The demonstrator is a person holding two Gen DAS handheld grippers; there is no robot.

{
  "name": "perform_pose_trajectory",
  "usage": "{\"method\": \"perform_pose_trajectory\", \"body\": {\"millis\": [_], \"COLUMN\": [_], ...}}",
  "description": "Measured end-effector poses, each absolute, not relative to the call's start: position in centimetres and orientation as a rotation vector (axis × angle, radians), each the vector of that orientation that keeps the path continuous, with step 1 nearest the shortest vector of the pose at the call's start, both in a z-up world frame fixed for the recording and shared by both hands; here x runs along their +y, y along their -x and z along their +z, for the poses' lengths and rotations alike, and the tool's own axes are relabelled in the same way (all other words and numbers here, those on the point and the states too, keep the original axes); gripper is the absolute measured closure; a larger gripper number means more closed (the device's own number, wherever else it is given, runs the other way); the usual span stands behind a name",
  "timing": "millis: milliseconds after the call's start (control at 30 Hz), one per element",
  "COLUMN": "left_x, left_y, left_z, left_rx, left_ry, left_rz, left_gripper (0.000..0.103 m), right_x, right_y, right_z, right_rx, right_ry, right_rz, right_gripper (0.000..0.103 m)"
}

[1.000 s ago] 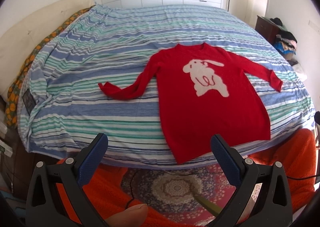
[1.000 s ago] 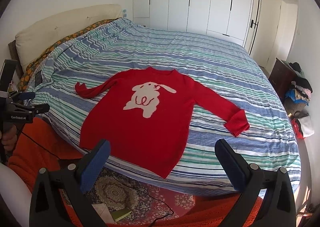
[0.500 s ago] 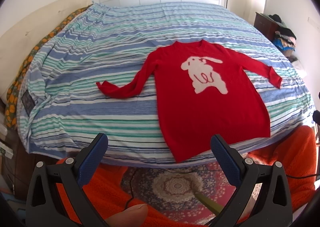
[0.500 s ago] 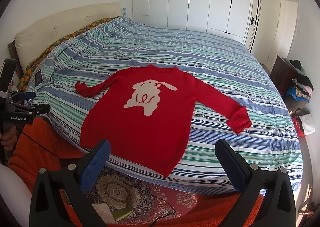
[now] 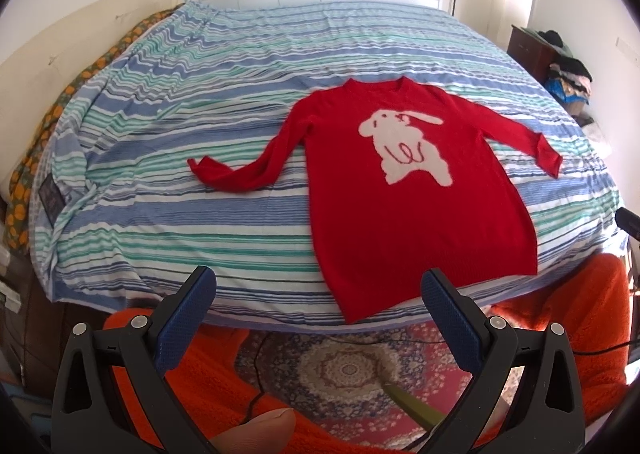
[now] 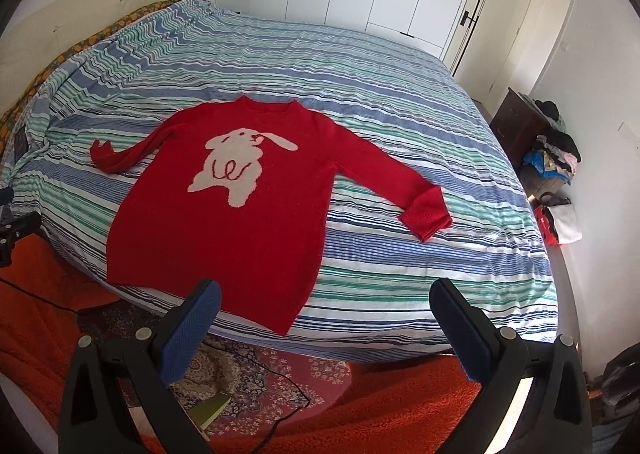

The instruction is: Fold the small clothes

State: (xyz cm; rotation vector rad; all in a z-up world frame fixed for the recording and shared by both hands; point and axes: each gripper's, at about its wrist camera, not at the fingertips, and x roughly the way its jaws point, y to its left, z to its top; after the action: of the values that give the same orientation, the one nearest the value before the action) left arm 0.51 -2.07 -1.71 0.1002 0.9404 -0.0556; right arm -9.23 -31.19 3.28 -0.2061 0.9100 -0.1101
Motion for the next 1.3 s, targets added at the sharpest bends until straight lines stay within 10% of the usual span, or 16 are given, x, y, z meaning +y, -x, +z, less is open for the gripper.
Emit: {"method": "perform_pose_trajectory", "body": {"millis": [1300], "left_x": [-3.1], "left_y": [-0.3], "left_z": [-2.4], "left_rx": [0.958], "left_ry": [-0.141], "left_rz": [-0.065], "left_gripper": [0.001], "right_x": [-32.1], "right_y": [8.5], "right_z": [0.9], "right_rx": [1.007], "right_ry": [0.228], "right_rz": [-0.176], "right_gripper": [0.000]}}
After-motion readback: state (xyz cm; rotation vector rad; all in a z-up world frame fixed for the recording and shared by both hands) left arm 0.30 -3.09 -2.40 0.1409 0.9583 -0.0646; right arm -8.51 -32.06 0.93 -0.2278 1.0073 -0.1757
